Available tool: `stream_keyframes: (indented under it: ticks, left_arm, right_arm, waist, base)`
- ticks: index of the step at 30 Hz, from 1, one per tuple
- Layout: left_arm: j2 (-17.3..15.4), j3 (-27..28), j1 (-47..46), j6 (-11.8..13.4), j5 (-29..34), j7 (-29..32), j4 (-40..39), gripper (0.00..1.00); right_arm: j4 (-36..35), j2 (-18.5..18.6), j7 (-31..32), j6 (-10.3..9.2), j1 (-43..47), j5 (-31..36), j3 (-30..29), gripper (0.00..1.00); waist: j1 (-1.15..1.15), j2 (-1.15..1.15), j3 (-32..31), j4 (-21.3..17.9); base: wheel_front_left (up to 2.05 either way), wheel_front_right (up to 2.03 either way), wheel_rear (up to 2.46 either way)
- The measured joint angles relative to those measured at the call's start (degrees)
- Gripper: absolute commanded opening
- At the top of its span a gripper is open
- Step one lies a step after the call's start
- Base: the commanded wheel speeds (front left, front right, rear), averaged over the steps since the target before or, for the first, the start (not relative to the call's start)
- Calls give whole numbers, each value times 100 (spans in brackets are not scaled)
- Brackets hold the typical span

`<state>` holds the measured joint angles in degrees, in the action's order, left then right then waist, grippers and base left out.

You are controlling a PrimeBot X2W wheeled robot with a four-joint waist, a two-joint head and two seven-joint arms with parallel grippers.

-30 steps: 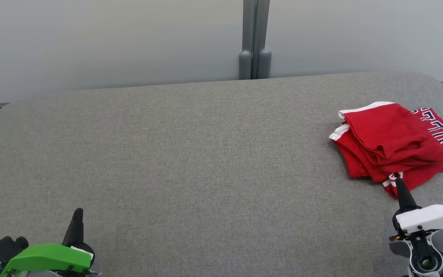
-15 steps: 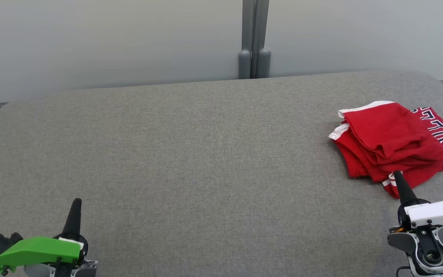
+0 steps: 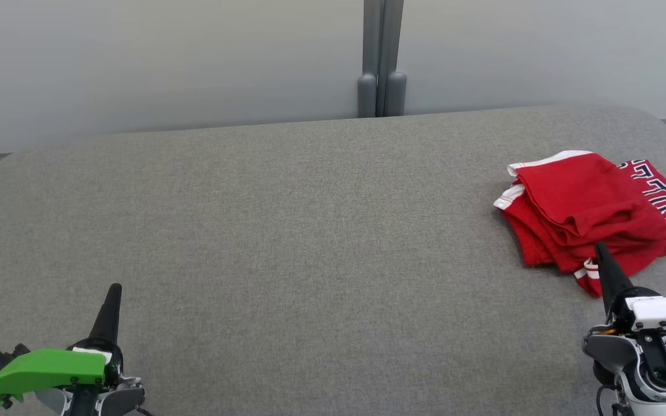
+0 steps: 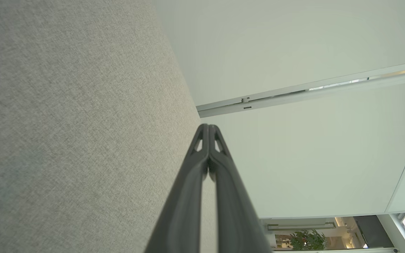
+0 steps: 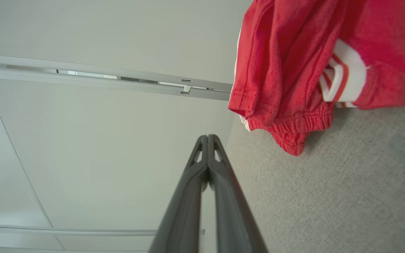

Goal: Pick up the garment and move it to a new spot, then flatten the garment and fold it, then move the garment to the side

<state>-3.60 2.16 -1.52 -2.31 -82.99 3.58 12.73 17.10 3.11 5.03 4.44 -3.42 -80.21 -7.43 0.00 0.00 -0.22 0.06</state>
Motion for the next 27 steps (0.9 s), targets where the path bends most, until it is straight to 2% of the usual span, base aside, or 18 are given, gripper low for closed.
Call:
stream_keyframes:
  ticks: [14,27]
  left_arm:
    - [123,236,-158,-175,-873,269,-24,0]
    - [133,258,-177,-175,-879,269,-24,0]
  right_arm:
    - [-73,-88,218,110,-120,-1082,-145,0]
    - [-145,-88,216,109,-132,-1105,-141,0]
  waist:
    - [0,0,14,-9]
    - [0,0,15,-9]
  base:
    - [0,0,0]
    - [0,0,0]
